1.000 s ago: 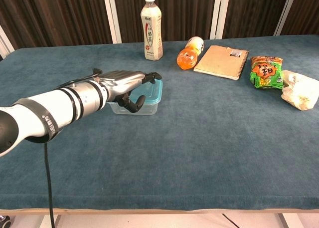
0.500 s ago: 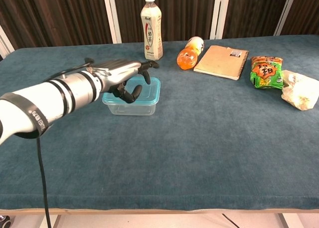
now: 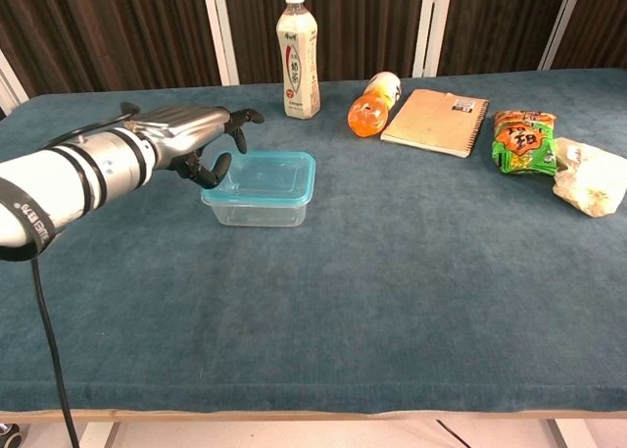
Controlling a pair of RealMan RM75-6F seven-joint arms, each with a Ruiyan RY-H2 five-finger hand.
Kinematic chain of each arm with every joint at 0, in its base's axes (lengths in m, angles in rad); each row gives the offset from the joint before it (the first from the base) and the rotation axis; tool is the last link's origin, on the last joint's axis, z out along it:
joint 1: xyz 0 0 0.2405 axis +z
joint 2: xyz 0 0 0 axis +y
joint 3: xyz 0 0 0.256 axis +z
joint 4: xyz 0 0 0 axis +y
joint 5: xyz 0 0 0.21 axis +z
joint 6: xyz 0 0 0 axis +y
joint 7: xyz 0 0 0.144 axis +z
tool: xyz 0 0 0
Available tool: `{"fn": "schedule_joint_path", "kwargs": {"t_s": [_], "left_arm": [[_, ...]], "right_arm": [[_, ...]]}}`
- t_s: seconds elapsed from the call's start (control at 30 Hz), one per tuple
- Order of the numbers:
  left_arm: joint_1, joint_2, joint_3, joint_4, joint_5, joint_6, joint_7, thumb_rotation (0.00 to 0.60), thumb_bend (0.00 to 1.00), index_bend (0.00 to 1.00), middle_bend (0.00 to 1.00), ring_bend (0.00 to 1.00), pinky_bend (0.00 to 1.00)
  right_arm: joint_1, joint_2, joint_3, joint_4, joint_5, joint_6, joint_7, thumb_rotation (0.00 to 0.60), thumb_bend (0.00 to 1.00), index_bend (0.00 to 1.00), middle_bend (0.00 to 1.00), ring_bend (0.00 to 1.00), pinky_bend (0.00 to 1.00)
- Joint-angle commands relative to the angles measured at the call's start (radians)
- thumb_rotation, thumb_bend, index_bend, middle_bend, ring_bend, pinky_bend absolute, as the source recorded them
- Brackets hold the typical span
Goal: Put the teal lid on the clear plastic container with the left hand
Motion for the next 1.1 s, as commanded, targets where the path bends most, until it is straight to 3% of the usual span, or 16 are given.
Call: {"fn": "schedule_joint_path", "kwargs": {"t_s": [0.03, 0.8, 1.1], "left_arm": [[0.002, -0.010, 0.007, 0.017, -0.009, -0.008, 0.016, 0.600, 0.73, 0.00, 0.26, 0.00, 0.00], [0.000, -0.024, 0.038, 0.023, -0.049, -0.062, 0.098, 0.600, 0.73, 0.00, 0.37, 0.06, 0.00], [0.039, 0.018, 0.023, -0.037, 0.116, 0.064, 0.020, 0.600, 0.70, 0.00, 0.18, 0.00, 0.00]], "right_arm": [[0.001, 0.000, 0.000, 0.000, 0.002, -0.003, 0.001, 0.600, 0.20, 0.00, 0.00, 0.00, 0.00], [0.008, -0.005, 0.003, -0.005, 0.015, -0.023, -0.012, 0.600, 0.20, 0.00, 0.00, 0.00, 0.00], [0.009, -0.001, 0.001, -0.009, 0.012, -0.023, -0.010, 0.600, 0.20, 0.00, 0.00, 0.00, 0.00]]}}
